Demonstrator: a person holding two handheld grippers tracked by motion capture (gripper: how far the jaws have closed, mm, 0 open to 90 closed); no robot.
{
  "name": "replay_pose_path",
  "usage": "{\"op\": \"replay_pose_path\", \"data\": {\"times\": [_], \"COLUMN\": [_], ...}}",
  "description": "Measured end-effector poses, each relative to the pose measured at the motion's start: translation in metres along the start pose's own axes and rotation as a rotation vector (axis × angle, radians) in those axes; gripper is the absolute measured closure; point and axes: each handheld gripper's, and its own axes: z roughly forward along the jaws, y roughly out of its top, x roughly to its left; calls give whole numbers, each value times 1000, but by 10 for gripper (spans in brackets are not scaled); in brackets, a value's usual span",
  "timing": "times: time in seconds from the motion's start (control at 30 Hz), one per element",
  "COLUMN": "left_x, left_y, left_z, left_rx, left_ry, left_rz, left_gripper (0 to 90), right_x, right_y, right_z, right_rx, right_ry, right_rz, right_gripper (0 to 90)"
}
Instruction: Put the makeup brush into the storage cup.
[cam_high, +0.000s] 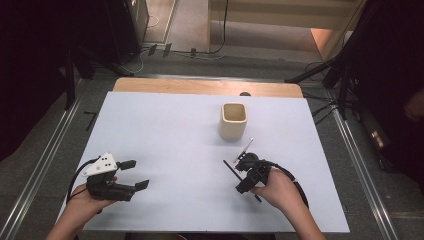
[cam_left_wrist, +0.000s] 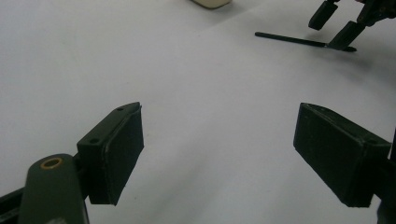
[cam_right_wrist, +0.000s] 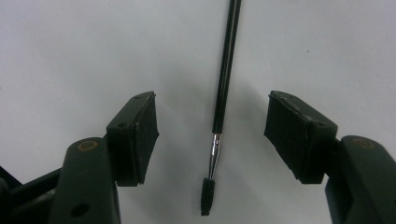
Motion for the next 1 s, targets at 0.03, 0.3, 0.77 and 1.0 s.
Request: {"op": "replay_pose_path", "data": {"times": [0.03,0.3,0.77,1.0], "left_x": [0,0,0,0], "left_y": [0,0,0,0], "left_z": [0,-1,-1,-1], "left_rx": [2,0,2,4], "left_ry": [-1,0,-3,-1], "left_rz": [0,-4,-2,0], "left_gripper": [164,164,164,164], "right_x": [0,2,7,6], "right_y": [0,0,-2,-3], "right_z": [2,13,13,11], "right_rx": [-1,25,1,-3], "right_ry": [2,-41,-62,-48], "right_rz": [2,0,3,4], "right_gripper": [374,444,538,723]}}
